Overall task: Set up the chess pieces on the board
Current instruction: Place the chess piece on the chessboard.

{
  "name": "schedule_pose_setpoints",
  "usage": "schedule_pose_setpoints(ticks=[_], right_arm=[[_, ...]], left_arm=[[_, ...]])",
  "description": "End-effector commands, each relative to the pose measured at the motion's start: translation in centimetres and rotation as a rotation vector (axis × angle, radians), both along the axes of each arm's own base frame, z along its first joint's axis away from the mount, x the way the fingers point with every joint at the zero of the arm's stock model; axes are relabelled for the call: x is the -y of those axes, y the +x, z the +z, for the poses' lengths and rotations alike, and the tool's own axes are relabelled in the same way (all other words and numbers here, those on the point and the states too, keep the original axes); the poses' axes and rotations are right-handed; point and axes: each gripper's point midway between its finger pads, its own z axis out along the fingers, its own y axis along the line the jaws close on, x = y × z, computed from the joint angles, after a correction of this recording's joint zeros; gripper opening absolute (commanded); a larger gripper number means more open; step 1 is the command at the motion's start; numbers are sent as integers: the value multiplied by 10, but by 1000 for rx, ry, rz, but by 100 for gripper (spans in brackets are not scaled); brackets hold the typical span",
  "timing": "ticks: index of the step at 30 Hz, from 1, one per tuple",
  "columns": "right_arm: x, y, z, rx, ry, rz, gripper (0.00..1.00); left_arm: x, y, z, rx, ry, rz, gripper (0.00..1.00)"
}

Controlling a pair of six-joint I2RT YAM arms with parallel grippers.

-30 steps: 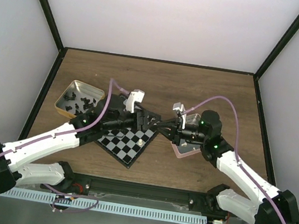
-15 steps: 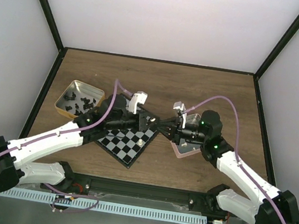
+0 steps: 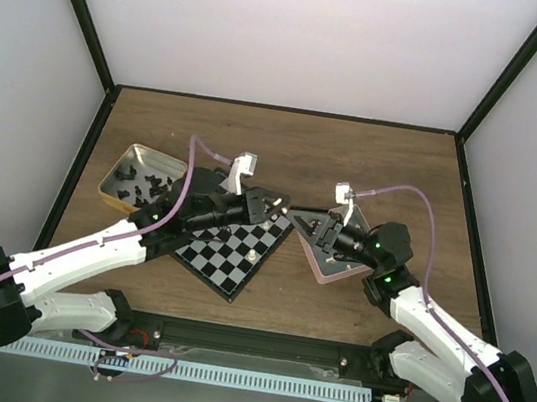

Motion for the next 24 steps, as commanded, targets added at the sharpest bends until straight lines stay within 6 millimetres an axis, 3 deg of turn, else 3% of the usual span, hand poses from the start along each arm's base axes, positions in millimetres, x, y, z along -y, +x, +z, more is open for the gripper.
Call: schedule_pose_setpoints(ticks=[1,4,8,15,24], right_arm=[[3,3,34,-83,198,-7,55],[-1,0,48,-70,253,11,39],[-10,2,53,-95,269,39,35],[-13,11,38,-176,270,11,29],[-17,15,29,-237,242,10,17]], left_arm=[[-6,8,17,-56,-138,86,4],[-10,13,13,-96,-167,129,4],[-12,15,15,-111,-203,144,4],[-17,17,16,-106,-217,174,4],[-15,20,3,-129,-206,178,4]])
